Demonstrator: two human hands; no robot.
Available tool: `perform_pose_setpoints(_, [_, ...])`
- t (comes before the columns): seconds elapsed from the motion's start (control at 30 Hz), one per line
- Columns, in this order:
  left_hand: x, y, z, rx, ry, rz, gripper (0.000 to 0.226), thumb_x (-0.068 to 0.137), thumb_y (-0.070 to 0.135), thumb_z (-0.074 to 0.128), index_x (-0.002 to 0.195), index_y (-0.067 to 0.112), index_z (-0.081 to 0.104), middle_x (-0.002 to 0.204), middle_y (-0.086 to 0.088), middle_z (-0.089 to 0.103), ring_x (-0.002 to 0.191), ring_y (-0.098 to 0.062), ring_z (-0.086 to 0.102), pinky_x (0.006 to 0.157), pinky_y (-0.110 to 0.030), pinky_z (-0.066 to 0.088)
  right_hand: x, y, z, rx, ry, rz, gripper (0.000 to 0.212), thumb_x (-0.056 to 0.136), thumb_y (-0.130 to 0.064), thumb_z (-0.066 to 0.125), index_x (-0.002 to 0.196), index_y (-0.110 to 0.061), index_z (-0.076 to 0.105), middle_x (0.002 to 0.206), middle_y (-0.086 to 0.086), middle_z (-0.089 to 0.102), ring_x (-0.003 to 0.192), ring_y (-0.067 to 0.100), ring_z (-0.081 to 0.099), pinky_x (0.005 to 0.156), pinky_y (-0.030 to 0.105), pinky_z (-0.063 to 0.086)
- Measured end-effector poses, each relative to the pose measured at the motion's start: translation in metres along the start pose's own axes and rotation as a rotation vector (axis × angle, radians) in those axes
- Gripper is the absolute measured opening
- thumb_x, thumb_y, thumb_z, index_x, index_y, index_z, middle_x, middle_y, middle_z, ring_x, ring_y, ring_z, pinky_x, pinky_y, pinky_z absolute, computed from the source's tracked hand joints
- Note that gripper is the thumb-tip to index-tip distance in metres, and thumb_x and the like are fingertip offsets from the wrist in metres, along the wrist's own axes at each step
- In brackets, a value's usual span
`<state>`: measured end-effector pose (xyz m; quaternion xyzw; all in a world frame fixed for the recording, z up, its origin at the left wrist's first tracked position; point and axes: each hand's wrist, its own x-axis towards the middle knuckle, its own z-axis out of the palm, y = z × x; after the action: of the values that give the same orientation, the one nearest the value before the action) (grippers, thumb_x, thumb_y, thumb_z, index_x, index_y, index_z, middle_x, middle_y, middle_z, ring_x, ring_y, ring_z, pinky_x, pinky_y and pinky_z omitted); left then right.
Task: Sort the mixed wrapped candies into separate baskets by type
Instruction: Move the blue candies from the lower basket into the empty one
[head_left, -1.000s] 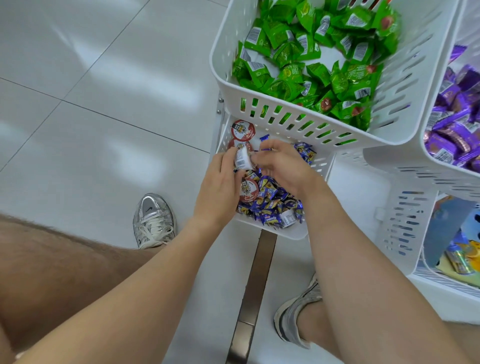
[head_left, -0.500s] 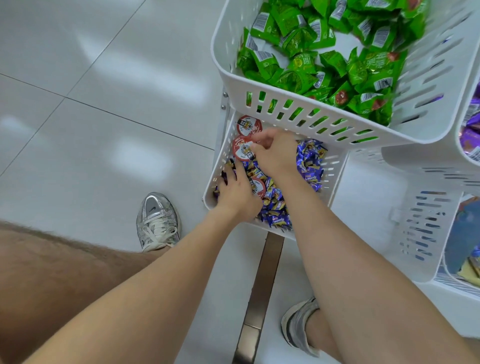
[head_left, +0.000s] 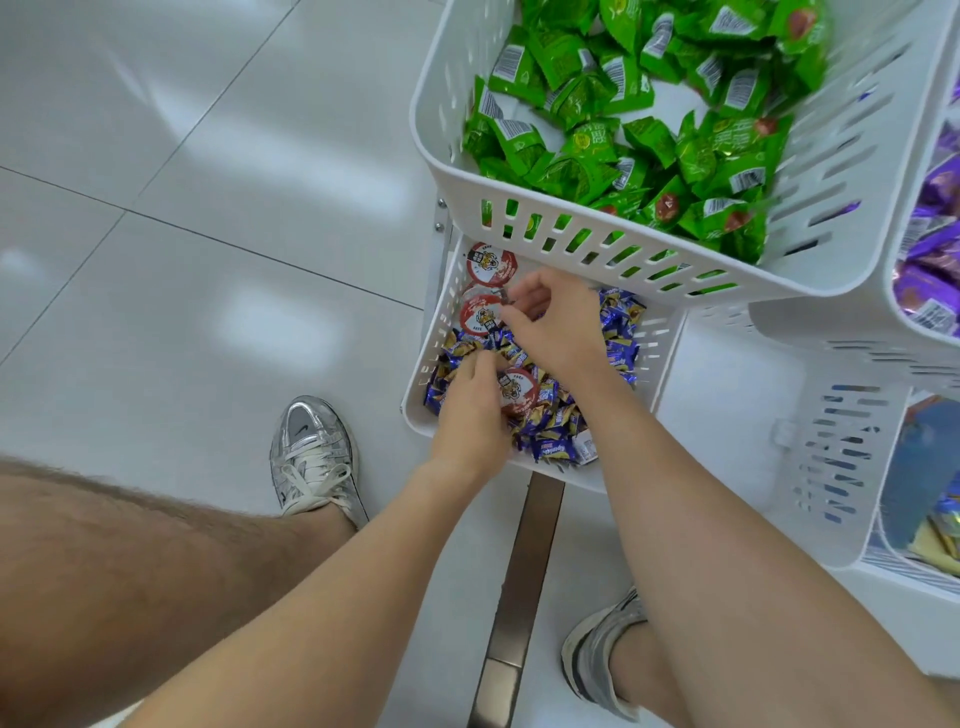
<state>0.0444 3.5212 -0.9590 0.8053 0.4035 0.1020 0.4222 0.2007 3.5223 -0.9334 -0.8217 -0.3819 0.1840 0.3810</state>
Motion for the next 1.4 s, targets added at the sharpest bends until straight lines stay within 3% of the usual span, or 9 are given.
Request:
perform_pose_setpoints(0.13, [-0.004,-0.001,-0.002,0.123,0.123,-0.029,0.045,0.073,-0.01,0.063,0.11,0.012,0.05,0.122,-0.008,0.04,0.088,-0.033,0.056,0.07,-0.036,0.039,-0.021,0.005,-0.014,-0.097,-0.355,-0.018,0.022,0.075,-0.014,0.076,0.095,-0.025,0.079,0.086,-0.01,0.076,0.079,0.001,0.07,0.08,0.031,0.062])
perform_pose_setpoints(0.23, [-0.004,-0.004,-0.005,0.184,0.127,-0.087,0.049,0.072,-0.004,0.071,0.112,0.01,0.048,0.124,-0.011,0.039,0.089,-0.04,0.059,0.072,-0.043,0.046,-0.034,0.006,-0.013,-0.281,-0.552,-0.095,0.039,0.072,-0.03,0.079,0.111,-0.031,0.079,0.105,-0.016,0.076,0.098,-0.001,0.068,0.092,0.032,0.057])
perform_pose_setpoints(0.5, [-0.004,0.0,-0.017,0.453,-0.022,-0.106,0.039,0.085,0.003,0.07,0.121,0.007,0.055,0.136,-0.015,0.04,0.099,-0.04,0.063,0.078,-0.042,0.05,-0.034,-0.002,-0.026,-0.558,-0.466,-0.176,0.016,0.085,-0.038,0.081,0.089,-0.028,0.069,0.092,-0.013,0.07,0.095,0.014,0.061,0.11,0.045,0.036])
perform_pose_setpoints(0.73, [0.005,-0.007,-0.005,0.654,-0.011,-0.024,0.057,0.087,0.019,0.069,0.134,-0.003,0.046,0.127,-0.018,0.047,0.116,-0.034,0.048,0.098,-0.039,0.044,-0.033,-0.006,-0.03,-0.017,-0.122,0.007,0.013,0.091,-0.025,0.07,0.103,-0.027,0.066,0.083,-0.004,0.068,0.081,0.011,0.065,0.072,0.029,0.054])
perform_pose_setpoints(0.93, [0.006,-0.003,-0.005,0.457,-0.043,0.059,0.097,0.078,0.014,0.067,0.159,0.011,0.013,0.16,-0.024,0.018,0.14,-0.044,0.031,0.113,-0.048,0.036,-0.032,0.002,-0.017,-0.47,-0.078,0.072,0.018,0.081,-0.035,0.056,0.075,-0.026,0.07,0.081,-0.001,0.062,0.085,0.022,0.056,0.09,0.041,0.049])
perform_pose_setpoints(1.0, [0.006,-0.004,-0.006,0.45,-0.056,0.05,0.101,0.078,0.017,0.068,0.161,0.017,0.011,0.164,-0.024,0.004,0.146,-0.047,0.02,0.117,-0.051,0.031,-0.033,0.003,-0.014,-0.656,-0.042,0.072,0.022,0.083,-0.03,0.058,0.096,-0.023,0.074,0.104,0.005,0.062,0.106,0.029,0.054,0.098,0.044,0.041])
perform_pose_setpoints(1.1, [0.008,-0.008,-0.005,0.269,-0.051,0.092,0.094,0.075,0.008,0.068,0.157,0.02,0.023,0.166,-0.02,-0.011,0.152,-0.047,0.007,0.12,-0.054,0.026,-0.031,-0.001,-0.009,-0.495,-0.104,-0.098,0.051,0.086,-0.017,0.057,0.137,-0.024,0.059,0.131,0.004,0.058,0.125,0.029,0.048,0.105,0.047,0.037])
perform_pose_setpoints(1.23, [0.015,-0.009,-0.008,-0.068,0.017,0.106,0.061,0.068,-0.007,0.049,0.129,0.0,0.046,0.159,-0.024,0.022,0.148,-0.036,0.027,0.112,-0.038,0.037,-0.018,-0.006,0.005,-0.611,-0.359,-0.228,0.049,0.104,-0.026,0.05,0.151,-0.037,0.044,0.149,-0.005,0.053,0.138,0.025,0.042,0.111,0.05,0.027])
perform_pose_setpoints(1.4, [0.008,-0.006,-0.008,-0.028,0.128,0.133,0.068,0.07,-0.004,0.044,0.138,0.0,0.044,0.133,-0.016,0.05,0.118,-0.032,0.046,0.105,-0.041,0.039,-0.01,-0.002,0.005,-0.579,-0.28,-0.25,0.024,0.097,-0.033,0.065,0.119,-0.038,0.058,0.106,-0.01,0.068,0.115,0.021,0.056,0.102,0.045,0.03])
